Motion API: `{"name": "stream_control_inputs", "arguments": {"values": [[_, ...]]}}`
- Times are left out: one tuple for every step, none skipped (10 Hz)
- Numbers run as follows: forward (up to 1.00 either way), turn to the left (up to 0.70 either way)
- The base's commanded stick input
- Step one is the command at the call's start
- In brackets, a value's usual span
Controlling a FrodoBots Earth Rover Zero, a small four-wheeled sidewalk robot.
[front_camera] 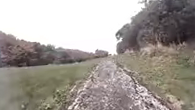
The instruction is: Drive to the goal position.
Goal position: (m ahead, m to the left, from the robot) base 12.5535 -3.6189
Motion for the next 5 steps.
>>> {"name": "stream_control_inputs", "arguments": {"values": [[1.00,0.00],[1.00,0.00],[1.00,0.00],[1.00,0.00],[1.00,0.00]]}}
